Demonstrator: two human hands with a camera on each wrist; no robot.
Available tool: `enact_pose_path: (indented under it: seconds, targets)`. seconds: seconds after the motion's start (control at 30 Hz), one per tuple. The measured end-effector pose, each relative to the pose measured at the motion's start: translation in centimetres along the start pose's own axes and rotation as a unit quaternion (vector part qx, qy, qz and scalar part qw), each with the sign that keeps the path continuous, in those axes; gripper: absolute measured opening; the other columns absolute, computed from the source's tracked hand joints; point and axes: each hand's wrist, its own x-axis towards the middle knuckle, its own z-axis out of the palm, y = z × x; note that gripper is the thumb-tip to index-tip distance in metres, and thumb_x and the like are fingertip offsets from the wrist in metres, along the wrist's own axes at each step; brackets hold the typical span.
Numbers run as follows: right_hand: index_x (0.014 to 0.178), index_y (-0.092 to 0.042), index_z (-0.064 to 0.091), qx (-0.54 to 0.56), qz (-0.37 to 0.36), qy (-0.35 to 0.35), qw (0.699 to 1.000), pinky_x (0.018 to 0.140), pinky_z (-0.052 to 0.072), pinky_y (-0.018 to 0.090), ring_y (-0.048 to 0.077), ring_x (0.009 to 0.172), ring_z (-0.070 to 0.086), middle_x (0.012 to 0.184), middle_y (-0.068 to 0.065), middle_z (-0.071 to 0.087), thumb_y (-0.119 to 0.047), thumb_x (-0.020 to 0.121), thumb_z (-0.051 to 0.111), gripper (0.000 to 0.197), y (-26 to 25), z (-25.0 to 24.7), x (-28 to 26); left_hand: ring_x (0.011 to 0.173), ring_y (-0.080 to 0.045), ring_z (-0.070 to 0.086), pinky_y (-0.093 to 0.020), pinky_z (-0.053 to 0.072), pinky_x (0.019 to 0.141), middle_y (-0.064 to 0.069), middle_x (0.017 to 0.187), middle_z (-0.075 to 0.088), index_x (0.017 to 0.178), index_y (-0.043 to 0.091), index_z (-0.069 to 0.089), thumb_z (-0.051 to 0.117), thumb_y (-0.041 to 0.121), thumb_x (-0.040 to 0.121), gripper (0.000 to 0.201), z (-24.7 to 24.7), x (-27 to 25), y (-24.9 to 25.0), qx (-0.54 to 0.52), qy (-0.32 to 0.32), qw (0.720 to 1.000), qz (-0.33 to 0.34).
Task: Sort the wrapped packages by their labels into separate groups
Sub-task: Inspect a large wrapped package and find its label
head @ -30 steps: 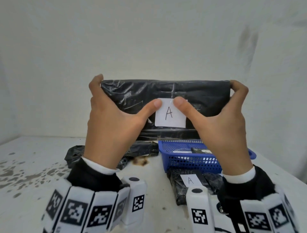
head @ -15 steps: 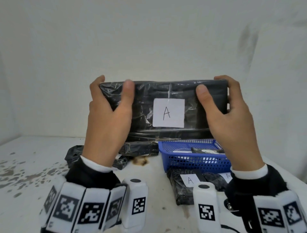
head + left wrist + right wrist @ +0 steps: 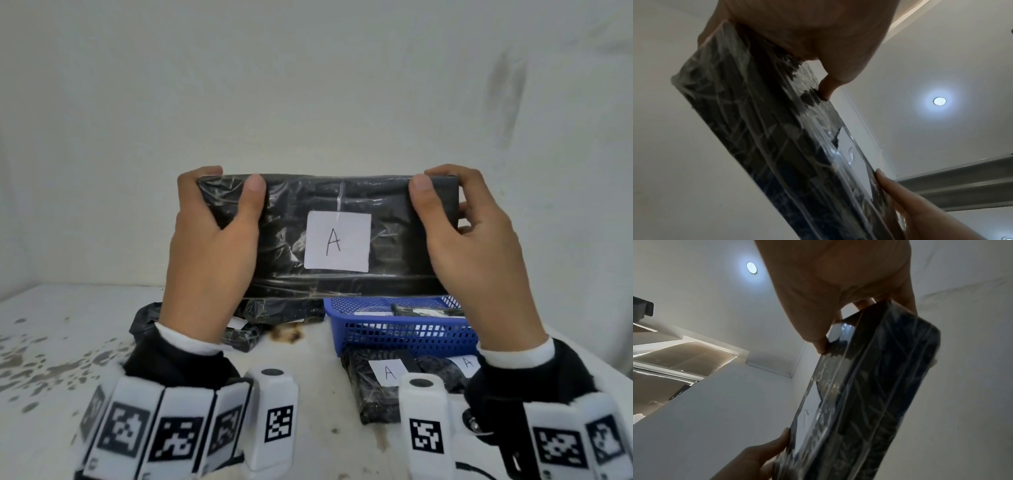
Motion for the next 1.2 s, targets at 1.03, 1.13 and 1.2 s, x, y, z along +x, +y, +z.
enact_pose_path:
  seconds: [1.03, 1.13, 1.2]
  targets:
    - [0.128, -0.039, 0.053, 0.045, 0.072, -0.029, 0.996, 0.095, 0.056, 0.039, 0.005, 0.106, 0.066, 0.111, -0.023, 0.065, -0.074, 0.062, 0.074, 0.077, 0.3, 0.7, -0.4, 0.106, -0.007, 0.058, -0.022, 0.045, 0.085, 0.014, 0.116, 0.057, 0.129, 0.029, 0.040, 0.080, 0.046, 0.070, 0.074, 0.1, -0.1, 0.1, -0.023, -0.034, 0.998, -0.044]
    - [0.123, -0.039, 0.050, 0.049, 0.069, -0.036, 0.996, 0.089, 0.055, 0.028, -0.002, 0.100, 0.063, 0.107, -0.024, 0.063, -0.068, 0.059, 0.079, 0.076, 0.1, 0.7, -0.5, 0.094, -0.003, 0.062, -0.019, 0.043, 0.076, 0.014, 0.104, 0.060, 0.123, 0.031, 0.033, 0.081, 0.036, 0.073, 0.070, 0.0, -0.2, 0.3, -0.046, -0.067, 0.996, -0.042]
    - [0.127, -0.036, 0.048, 0.051, 0.060, -0.033, 0.996, 0.082, 0.049, 0.014, -0.008, 0.097, 0.060, 0.109, -0.024, 0.062, -0.064, 0.059, 0.081, 0.080, 0.0, 0.7, -0.5, 0.090, -0.004, 0.065, -0.020, 0.045, 0.076, 0.012, 0.101, 0.065, 0.120, 0.031, 0.031, 0.082, 0.036, 0.071, 0.071, 0.1, -0.3, 0.4, -0.063, -0.074, 0.994, -0.039]
